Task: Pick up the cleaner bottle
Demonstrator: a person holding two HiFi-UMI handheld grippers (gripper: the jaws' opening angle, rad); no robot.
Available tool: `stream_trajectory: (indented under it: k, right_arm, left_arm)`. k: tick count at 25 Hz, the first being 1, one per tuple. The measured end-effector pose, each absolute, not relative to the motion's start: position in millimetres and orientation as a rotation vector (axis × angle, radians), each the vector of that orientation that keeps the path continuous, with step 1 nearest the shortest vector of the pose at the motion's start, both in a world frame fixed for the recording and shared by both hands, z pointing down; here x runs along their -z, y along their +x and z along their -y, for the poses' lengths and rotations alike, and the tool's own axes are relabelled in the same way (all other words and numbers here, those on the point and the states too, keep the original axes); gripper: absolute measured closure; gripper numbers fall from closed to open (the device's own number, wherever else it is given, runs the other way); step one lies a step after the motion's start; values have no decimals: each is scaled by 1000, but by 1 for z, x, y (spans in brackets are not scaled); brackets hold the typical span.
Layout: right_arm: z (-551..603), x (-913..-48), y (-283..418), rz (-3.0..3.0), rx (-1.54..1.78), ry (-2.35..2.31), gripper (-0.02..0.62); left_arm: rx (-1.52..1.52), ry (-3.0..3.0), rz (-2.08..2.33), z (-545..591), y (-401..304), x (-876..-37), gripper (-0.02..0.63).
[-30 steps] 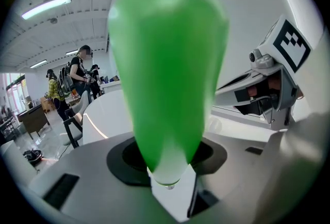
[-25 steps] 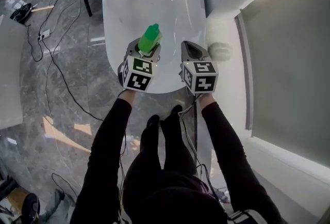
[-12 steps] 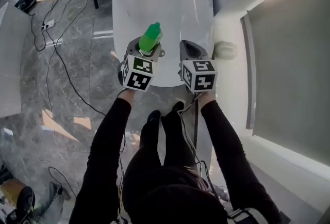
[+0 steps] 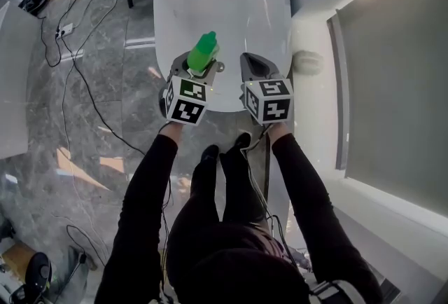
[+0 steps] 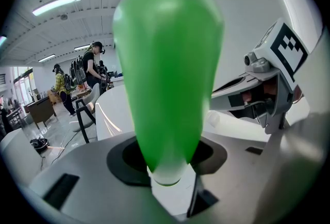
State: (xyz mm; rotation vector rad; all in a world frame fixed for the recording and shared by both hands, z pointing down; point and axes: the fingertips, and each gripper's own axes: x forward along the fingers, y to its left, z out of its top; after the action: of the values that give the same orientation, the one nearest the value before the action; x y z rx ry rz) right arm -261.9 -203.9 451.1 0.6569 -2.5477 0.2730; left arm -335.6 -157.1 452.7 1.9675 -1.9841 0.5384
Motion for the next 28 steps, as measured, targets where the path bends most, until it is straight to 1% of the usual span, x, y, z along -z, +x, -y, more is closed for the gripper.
stream_trajectory:
  k: [28]
  right_arm:
    - [196,-461,-271,2530,-253,633,594]
  left_arm:
    - [-533,1974,1968,154,-343,-461,411]
